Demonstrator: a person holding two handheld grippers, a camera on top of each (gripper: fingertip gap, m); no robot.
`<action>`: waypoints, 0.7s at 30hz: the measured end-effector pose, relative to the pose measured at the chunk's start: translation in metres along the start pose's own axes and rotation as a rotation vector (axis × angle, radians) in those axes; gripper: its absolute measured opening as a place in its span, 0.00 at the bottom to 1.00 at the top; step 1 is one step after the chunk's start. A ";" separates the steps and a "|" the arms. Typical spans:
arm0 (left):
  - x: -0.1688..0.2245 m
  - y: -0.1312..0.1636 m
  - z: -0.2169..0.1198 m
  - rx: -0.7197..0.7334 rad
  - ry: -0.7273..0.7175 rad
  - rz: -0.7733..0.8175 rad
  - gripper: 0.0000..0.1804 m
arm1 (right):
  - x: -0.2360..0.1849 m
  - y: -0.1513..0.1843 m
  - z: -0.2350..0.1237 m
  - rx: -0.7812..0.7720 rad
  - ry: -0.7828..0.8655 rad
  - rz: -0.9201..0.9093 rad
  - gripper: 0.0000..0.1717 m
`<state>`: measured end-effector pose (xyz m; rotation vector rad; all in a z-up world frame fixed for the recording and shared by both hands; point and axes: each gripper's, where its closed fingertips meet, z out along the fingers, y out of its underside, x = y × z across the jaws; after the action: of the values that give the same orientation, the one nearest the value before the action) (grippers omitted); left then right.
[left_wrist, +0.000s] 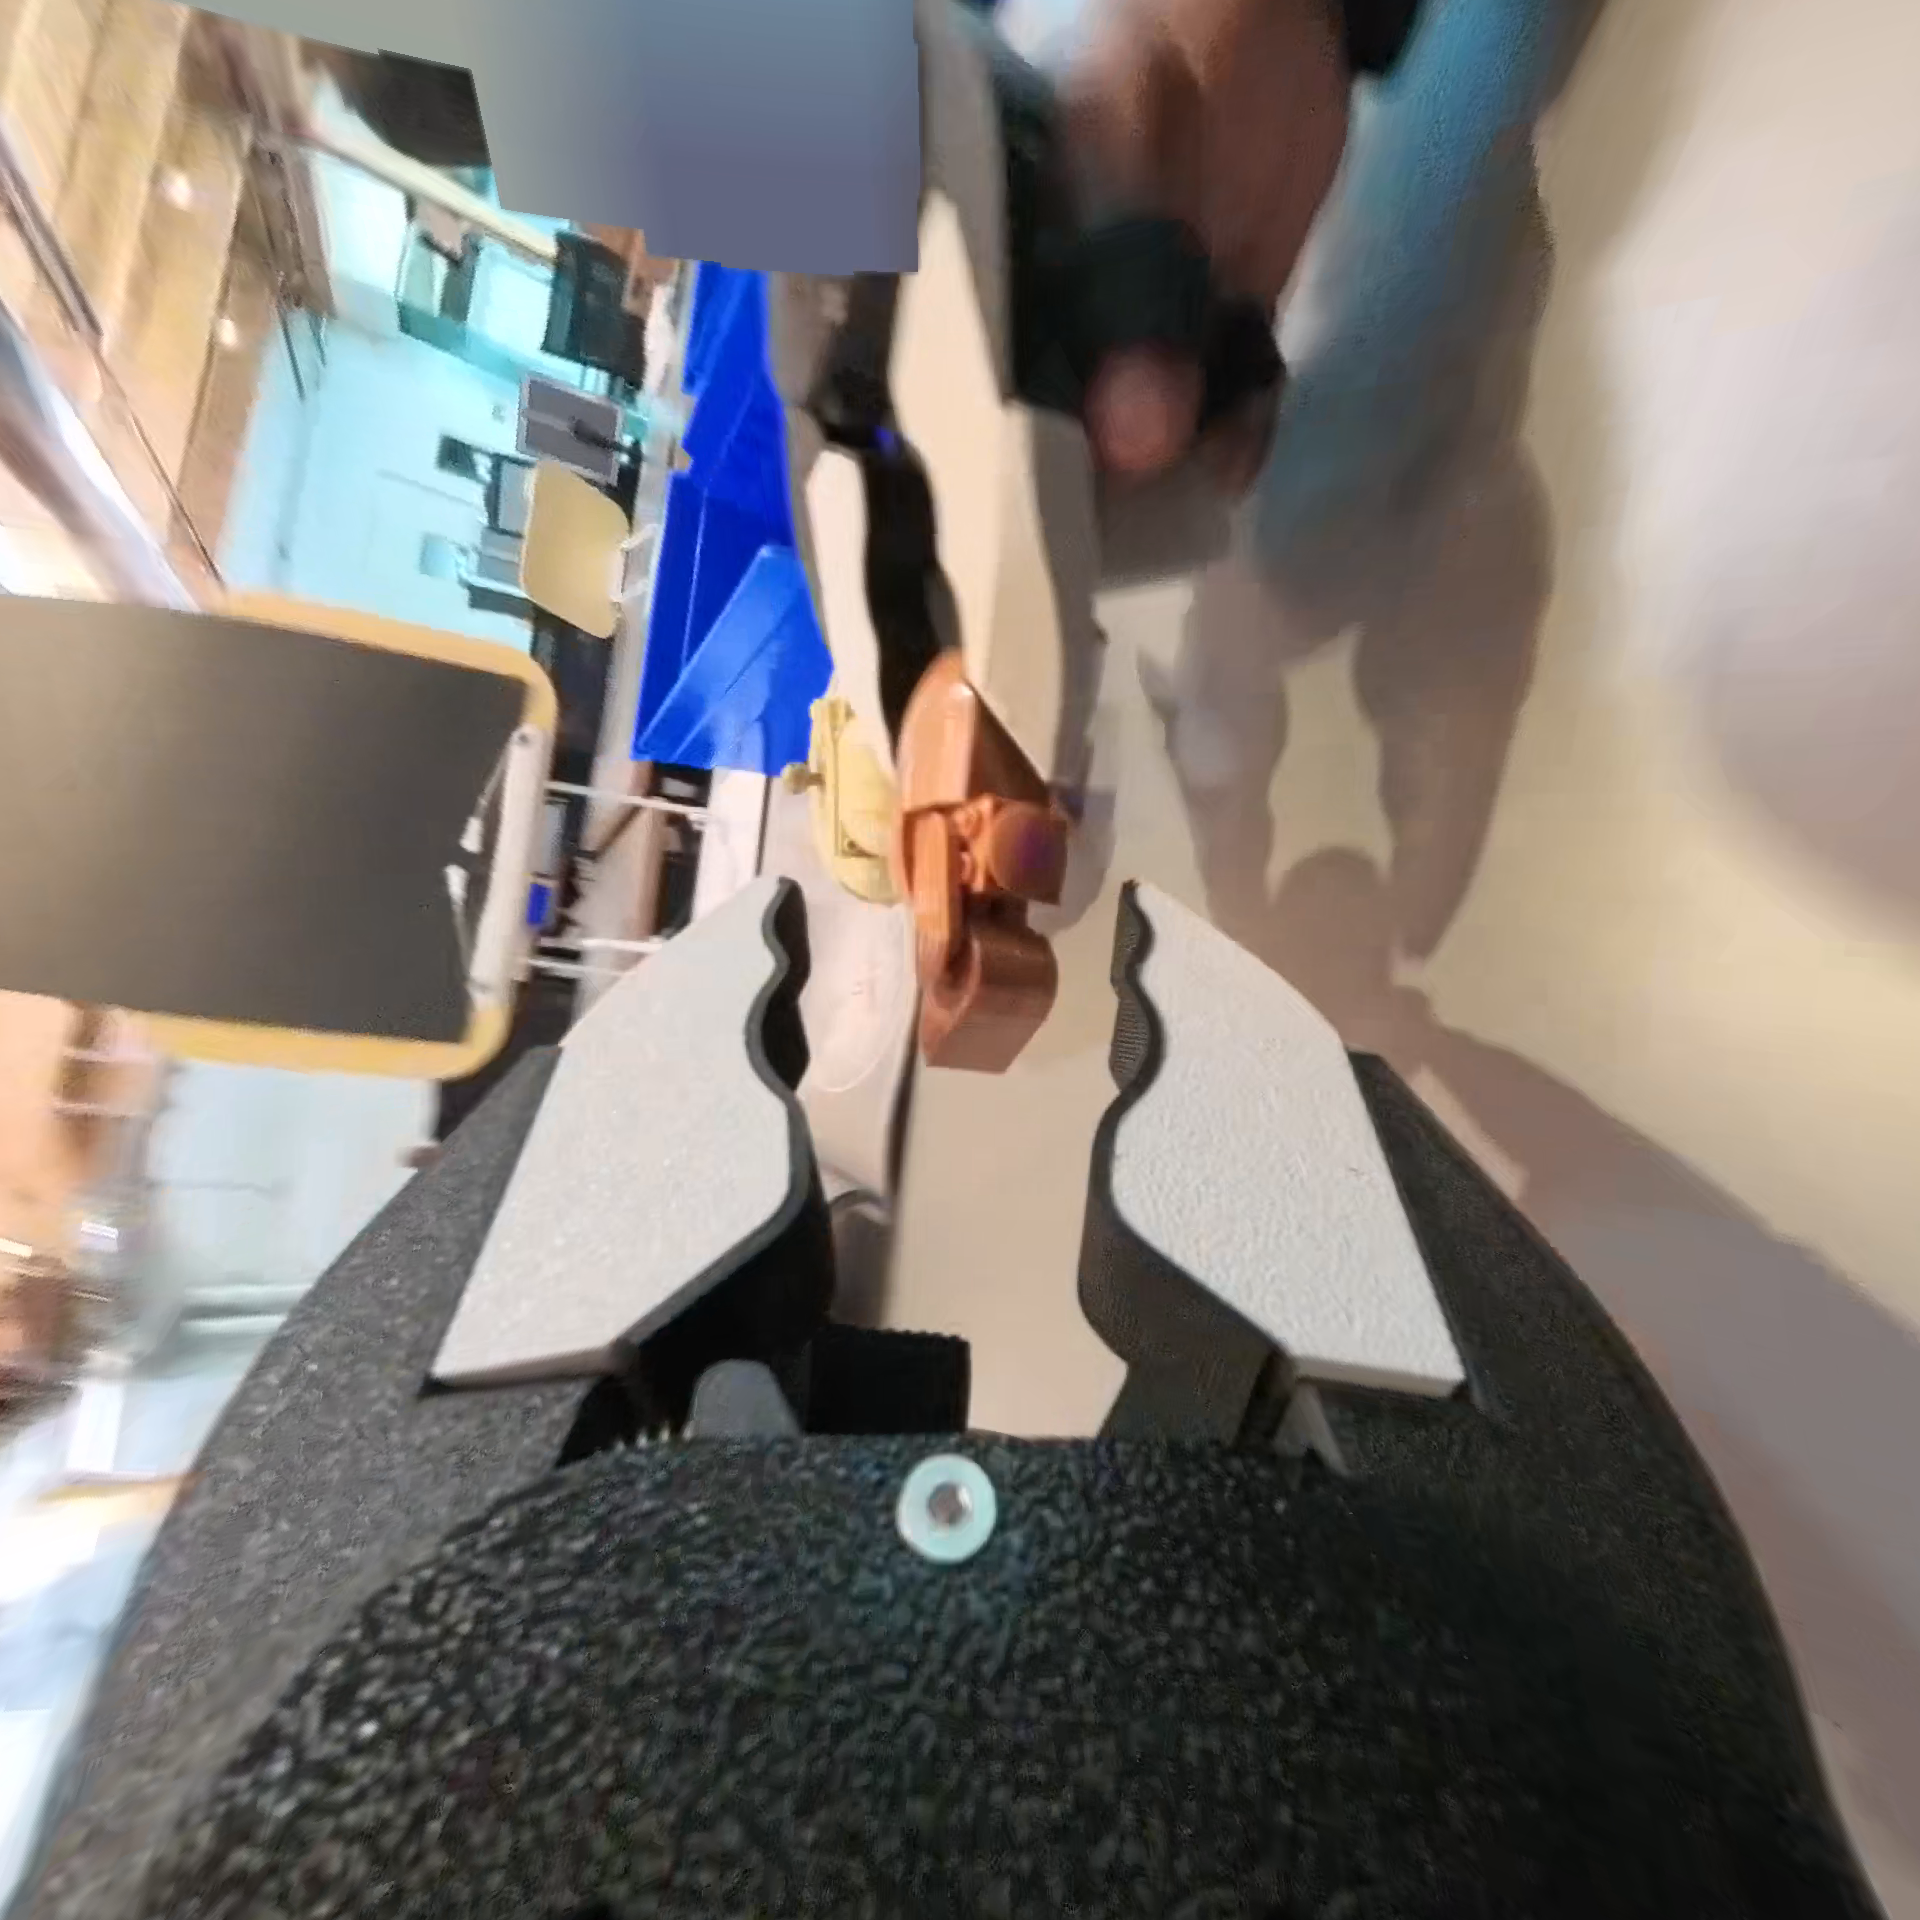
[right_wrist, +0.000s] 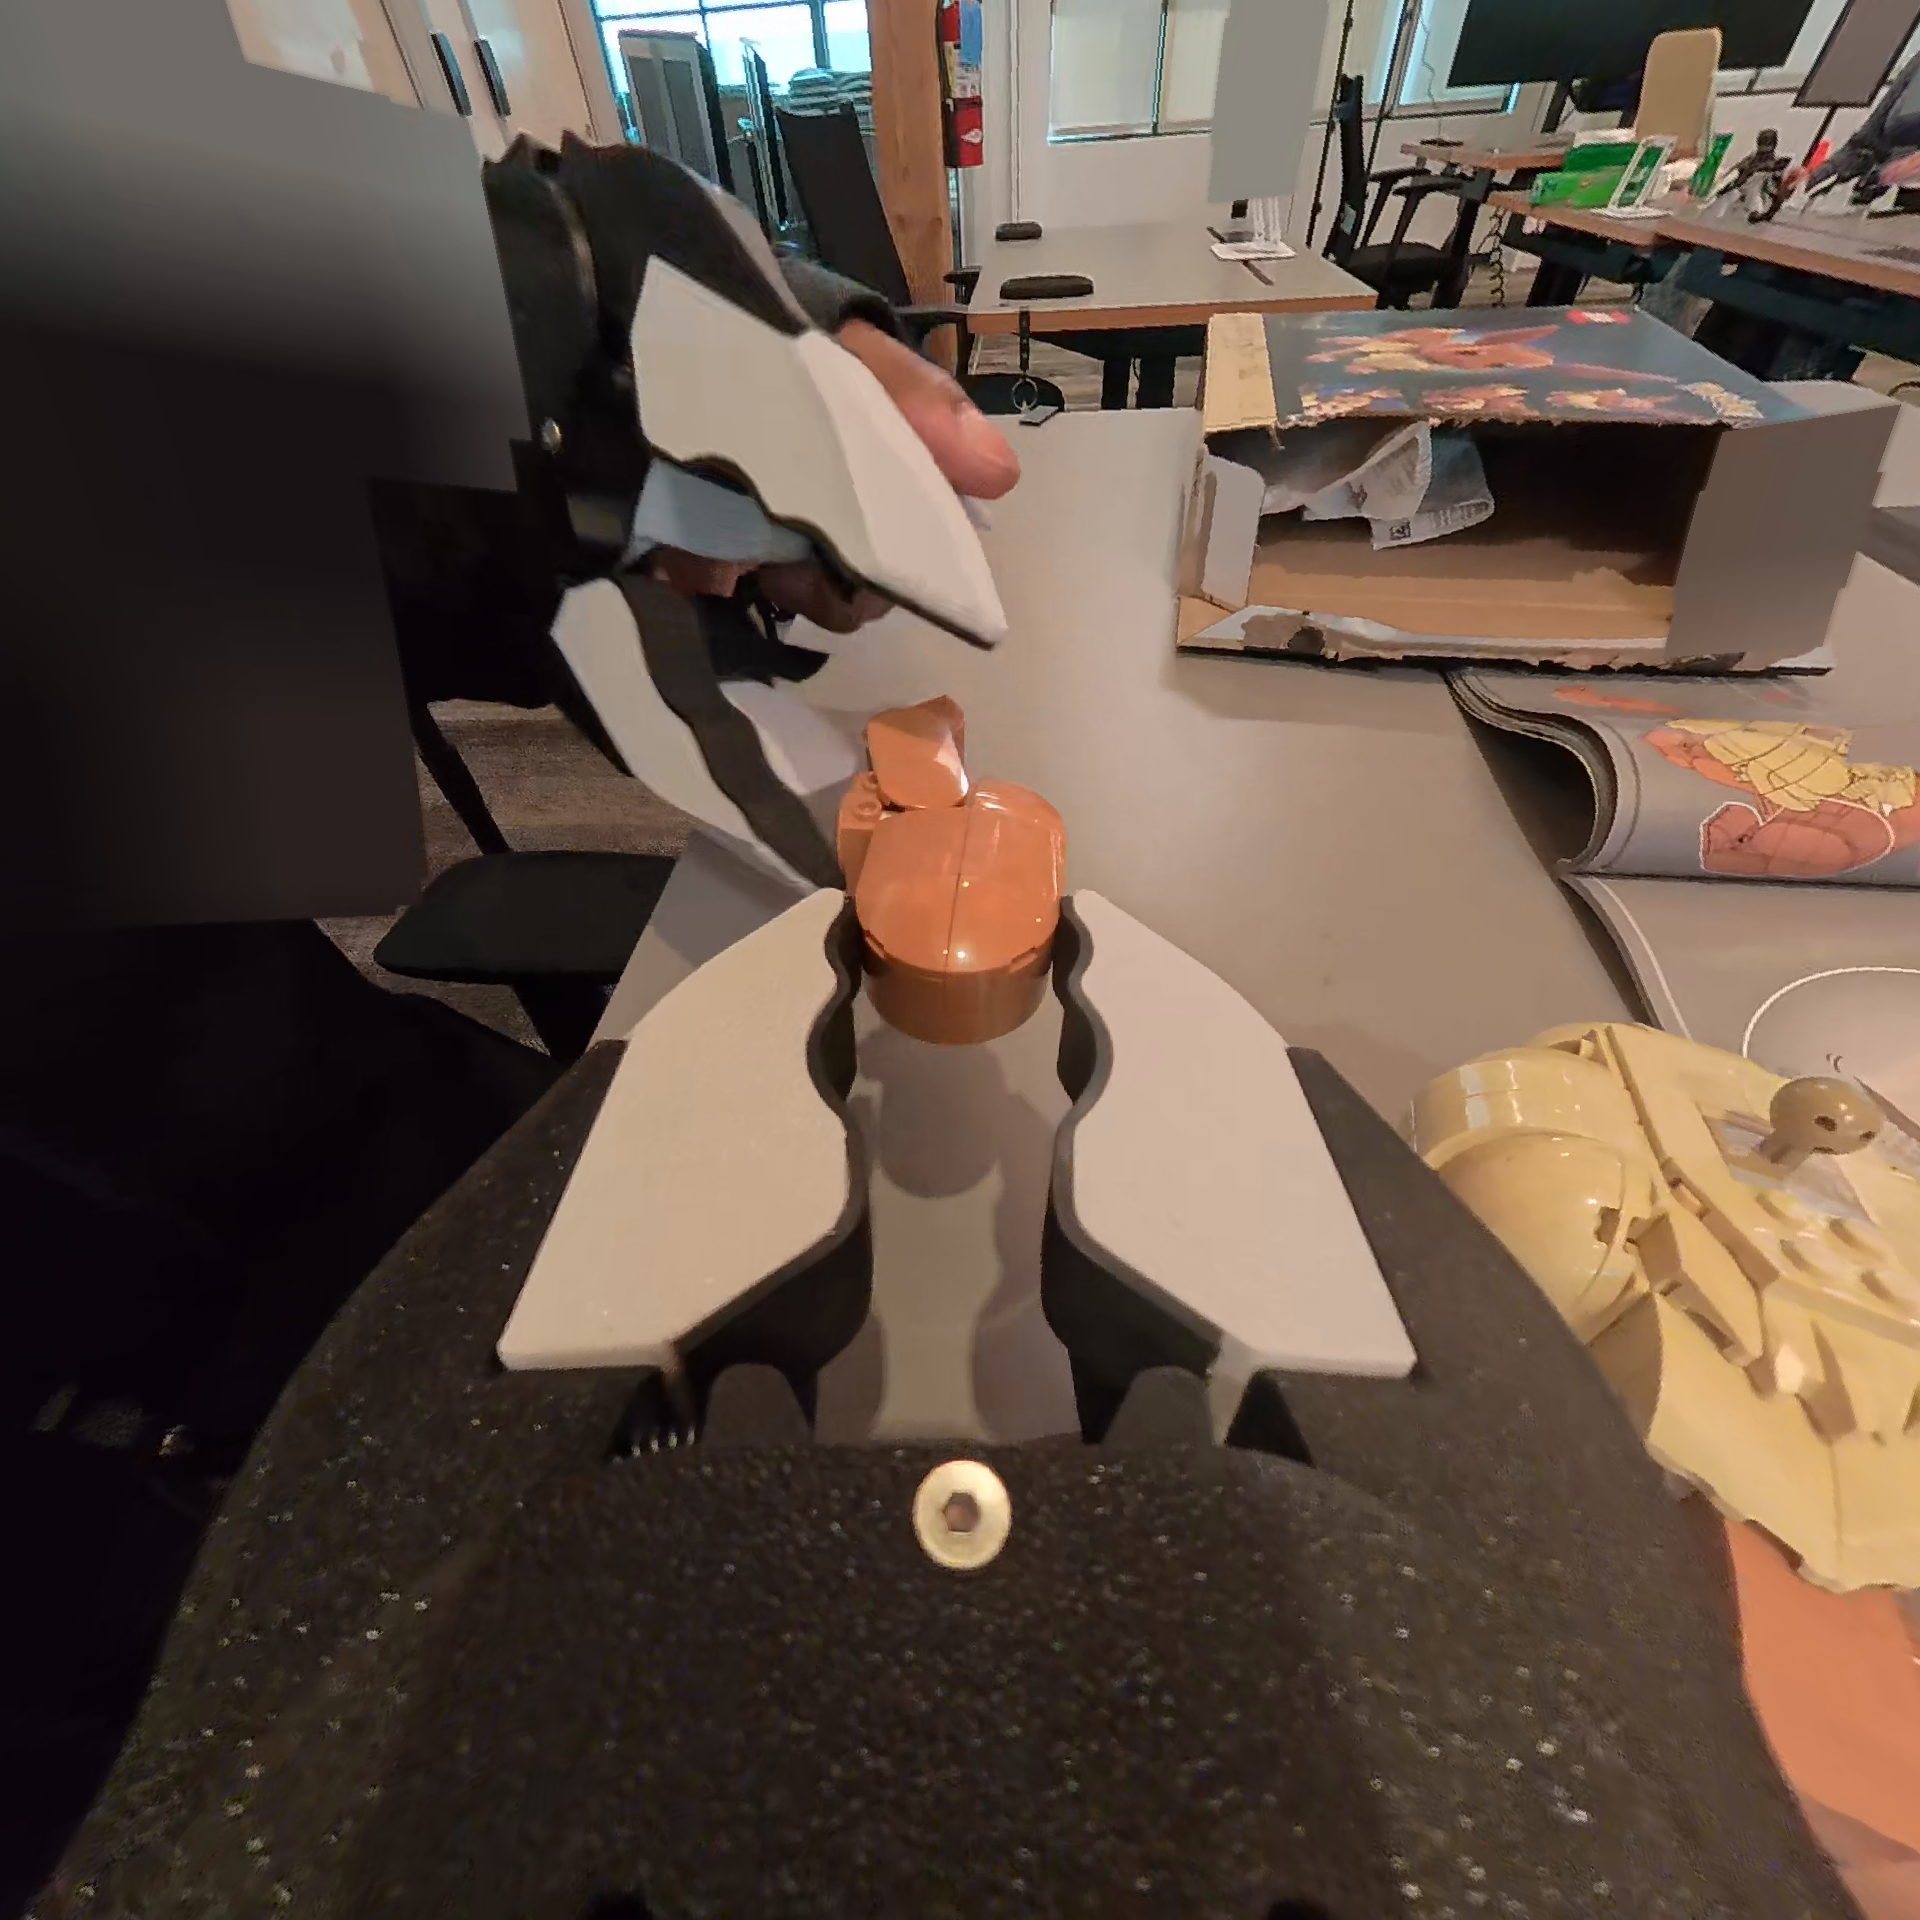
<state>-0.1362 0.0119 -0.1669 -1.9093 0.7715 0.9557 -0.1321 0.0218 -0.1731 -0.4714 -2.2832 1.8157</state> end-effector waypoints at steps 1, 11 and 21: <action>0.000 -0.007 -0.003 0.036 0.003 -0.071 0.30 | -0.001 0.000 0.000 0.002 -0.005 0.000 0.21; 0.010 0.002 0.004 -0.069 -0.035 0.174 0.18 | -0.005 0.001 0.002 -0.002 -0.028 -0.003 0.21; 0.010 -0.003 0.005 -0.005 -0.094 0.383 0.14 | -0.004 0.002 0.001 0.000 -0.046 0.018 0.21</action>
<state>-0.1302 0.0160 -0.1755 -1.7380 1.1030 1.2689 -0.1280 0.0202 -0.1755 -0.4562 -2.3162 1.8533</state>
